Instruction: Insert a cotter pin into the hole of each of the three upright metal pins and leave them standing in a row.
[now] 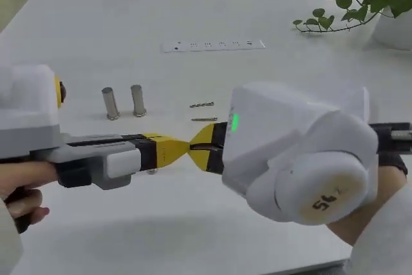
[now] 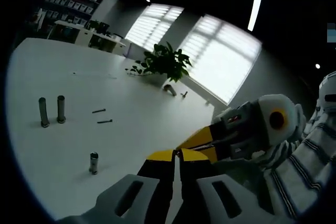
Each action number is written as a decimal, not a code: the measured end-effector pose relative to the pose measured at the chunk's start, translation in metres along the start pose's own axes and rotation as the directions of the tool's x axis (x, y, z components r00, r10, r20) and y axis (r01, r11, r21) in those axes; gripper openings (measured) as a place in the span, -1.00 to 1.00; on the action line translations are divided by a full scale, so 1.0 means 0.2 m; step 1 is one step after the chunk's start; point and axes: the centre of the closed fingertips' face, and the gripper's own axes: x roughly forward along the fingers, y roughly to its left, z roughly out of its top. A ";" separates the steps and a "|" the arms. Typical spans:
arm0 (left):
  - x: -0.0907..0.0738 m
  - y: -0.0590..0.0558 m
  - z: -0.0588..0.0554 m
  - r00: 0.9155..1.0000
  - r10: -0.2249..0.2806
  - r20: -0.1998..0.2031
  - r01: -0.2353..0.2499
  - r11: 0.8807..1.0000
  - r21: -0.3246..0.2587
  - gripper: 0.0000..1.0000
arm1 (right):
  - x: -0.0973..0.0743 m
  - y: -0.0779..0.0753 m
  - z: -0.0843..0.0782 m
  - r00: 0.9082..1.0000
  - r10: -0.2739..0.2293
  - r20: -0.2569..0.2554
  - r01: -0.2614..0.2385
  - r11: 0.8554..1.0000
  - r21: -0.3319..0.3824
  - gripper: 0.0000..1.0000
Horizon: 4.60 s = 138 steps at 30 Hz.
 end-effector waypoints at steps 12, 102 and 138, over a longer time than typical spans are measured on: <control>-0.02 0.02 -0.03 0.999 0.014 -0.047 -0.015 1.000 -0.023 -1.00 | 0.01 0.02 0.00 1.000 0.000 0.009 0.000 1.000 0.012 -1.00; -0.12 -0.03 -0.15 0.985 -0.035 -0.167 0.092 0.933 0.347 -1.00 | 0.05 0.19 0.06 0.927 0.234 0.293 -0.326 0.889 0.320 -1.00; -0.11 -0.04 -0.16 0.995 -0.072 -0.070 0.068 0.996 -0.052 -1.00 | 0.03 0.16 0.06 0.948 0.206 0.241 -0.255 0.948 0.192 -1.00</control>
